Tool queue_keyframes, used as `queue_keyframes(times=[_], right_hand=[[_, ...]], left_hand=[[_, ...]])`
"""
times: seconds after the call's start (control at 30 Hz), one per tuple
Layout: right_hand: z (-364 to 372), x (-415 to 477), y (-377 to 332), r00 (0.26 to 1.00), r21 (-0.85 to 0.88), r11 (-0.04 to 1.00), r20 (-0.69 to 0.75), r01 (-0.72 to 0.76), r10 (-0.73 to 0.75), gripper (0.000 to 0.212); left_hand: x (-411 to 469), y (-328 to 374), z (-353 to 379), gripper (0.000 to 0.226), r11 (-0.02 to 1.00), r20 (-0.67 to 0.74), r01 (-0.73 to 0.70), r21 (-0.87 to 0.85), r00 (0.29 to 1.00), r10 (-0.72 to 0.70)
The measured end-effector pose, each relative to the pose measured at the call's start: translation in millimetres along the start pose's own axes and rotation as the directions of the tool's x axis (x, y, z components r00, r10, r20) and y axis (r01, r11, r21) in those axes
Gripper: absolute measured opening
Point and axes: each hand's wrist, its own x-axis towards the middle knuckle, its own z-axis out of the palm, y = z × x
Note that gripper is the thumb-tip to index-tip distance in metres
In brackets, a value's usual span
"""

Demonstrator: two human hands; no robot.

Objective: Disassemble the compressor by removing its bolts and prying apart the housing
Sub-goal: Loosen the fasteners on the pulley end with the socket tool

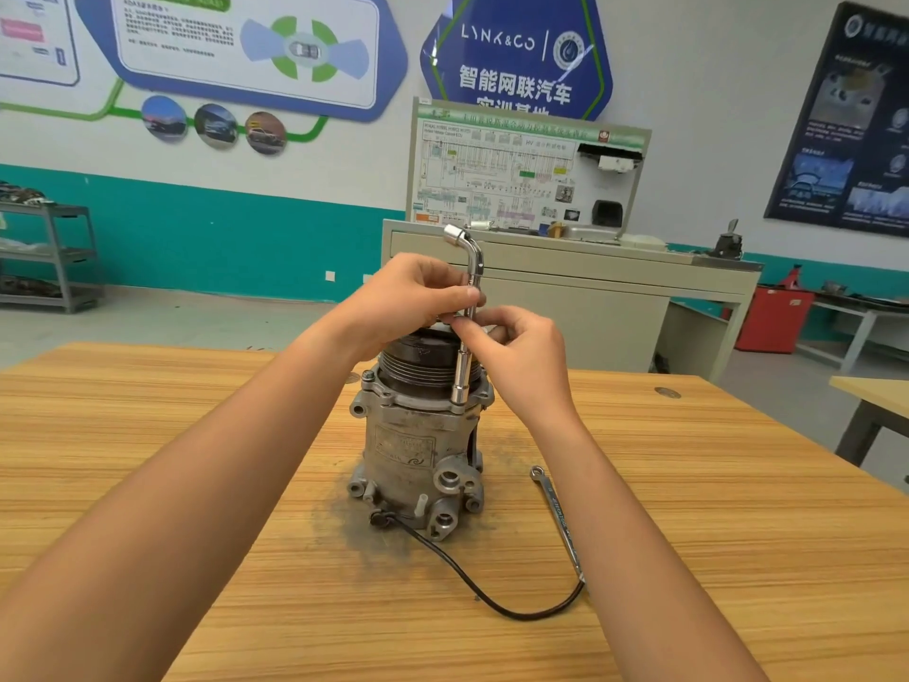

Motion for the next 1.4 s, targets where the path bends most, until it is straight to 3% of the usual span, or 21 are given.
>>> queue_keyframes(times=[0.13, 0.3, 0.4, 0.63, 0.77, 0.83, 1.0, 1.13, 1.23, 1.33, 1.4], right_hand=[[-1, 0, -2, 1.0, -0.039, 0.999, 0.007, 0.001, -0.001, 0.012], [-7, 6, -6, 0.989, 0.058, 0.998, 0.148, -0.038, 0.029, 0.009], [-9, 6, -5, 0.98, 0.089, 0.994, 0.193, -0.066, 0.048, 0.011], [-2, 0, -2, 0.997, 0.048, 0.999, 0.076, -0.007, 0.003, 0.014], [-5, 0, -4, 0.989, 0.116, 0.993, 0.144, -0.036, 0.019, 0.012], [-5, -1, -4, 0.987, 0.144, 0.988, 0.158, -0.051, 0.028, 0.014], [-2, -3, -2, 0.997, 0.1, 0.994, 0.07, -0.05, 0.043, 0.011], [0, -4, -2, 1.0, 0.029, 1.0, 0.009, -0.011, 0.01, 0.017], [0, -4, -4, 0.999, -0.015, 0.999, 0.027, 0.033, -0.032, 0.02], [-1, -3, -3, 0.999, -0.014, 1.0, 0.047, 0.026, -0.026, 0.018], [0, -4, -3, 0.999, 0.011, 1.0, 0.052, 0.01, -0.011, 0.023]], left_hand=[[1, 0, 4, 0.004, 1.0, -0.067, 0.001, -0.012, 0.998, -0.002], [0, 4, -5, 0.015, 0.998, 0.098, 0.057, -0.001, 0.994, -0.057], [0, 5, -3, 0.011, 0.998, 0.071, 0.051, 0.04, 0.996, -0.054], [4, 3, 9, 0.02, 0.989, -0.137, 0.02, 0.146, 0.991, 0.0], [-3, 4, 0, 0.007, 0.997, 0.067, 0.028, 0.079, 0.997, -0.034], [-4, 3, -5, 0.015, 0.999, 0.13, 0.022, 0.043, 0.991, -0.027], [-2, 2, 0, 0.006, 0.995, -0.014, 0.012, 0.099, 1.0, -0.011], [-2, -4, 4, 0.017, 0.997, -0.139, 0.015, 0.081, 0.99, -0.003], [-6, -1, 3, 0.003, 0.999, -0.05, 0.03, 0.028, 0.998, -0.028], [-8, 2, -1, 0.012, 0.999, 0.047, 0.034, 0.013, 0.998, -0.035], [-8, 3, 0, 0.012, 1.0, 0.026, 0.016, 0.025, 1.0, -0.016]])
